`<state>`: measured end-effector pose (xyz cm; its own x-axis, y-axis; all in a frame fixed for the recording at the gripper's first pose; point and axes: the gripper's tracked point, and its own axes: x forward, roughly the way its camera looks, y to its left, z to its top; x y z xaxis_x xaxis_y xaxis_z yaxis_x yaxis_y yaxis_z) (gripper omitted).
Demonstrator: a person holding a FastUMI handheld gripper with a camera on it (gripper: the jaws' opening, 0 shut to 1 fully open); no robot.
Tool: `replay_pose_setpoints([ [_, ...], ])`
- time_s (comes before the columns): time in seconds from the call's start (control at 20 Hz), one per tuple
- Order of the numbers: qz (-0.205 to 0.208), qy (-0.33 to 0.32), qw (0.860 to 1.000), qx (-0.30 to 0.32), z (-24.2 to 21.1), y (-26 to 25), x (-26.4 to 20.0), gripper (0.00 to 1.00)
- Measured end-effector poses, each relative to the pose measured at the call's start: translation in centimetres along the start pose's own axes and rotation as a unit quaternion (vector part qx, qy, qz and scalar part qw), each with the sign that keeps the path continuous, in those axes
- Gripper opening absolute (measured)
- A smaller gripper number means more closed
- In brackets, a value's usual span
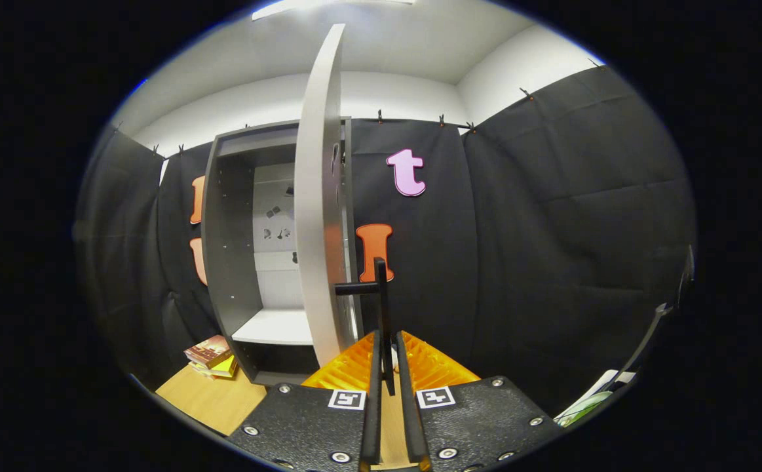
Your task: Open the shoe cabinet door, grab the shoes and put them into the shoe cabinet, then close the shoe cabinet door.
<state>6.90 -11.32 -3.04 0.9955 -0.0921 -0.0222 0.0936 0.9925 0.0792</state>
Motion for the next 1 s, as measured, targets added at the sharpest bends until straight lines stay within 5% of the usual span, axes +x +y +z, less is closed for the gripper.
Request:
replay_pose_setpoints([
  [0.8,-0.028,-0.026,0.999,-0.01,1.6,0.1,-1.0,0.15],
  [1.0,-0.018,-0.032,0.999,-0.014,2.4,3.4,-3.7,0.2],
])
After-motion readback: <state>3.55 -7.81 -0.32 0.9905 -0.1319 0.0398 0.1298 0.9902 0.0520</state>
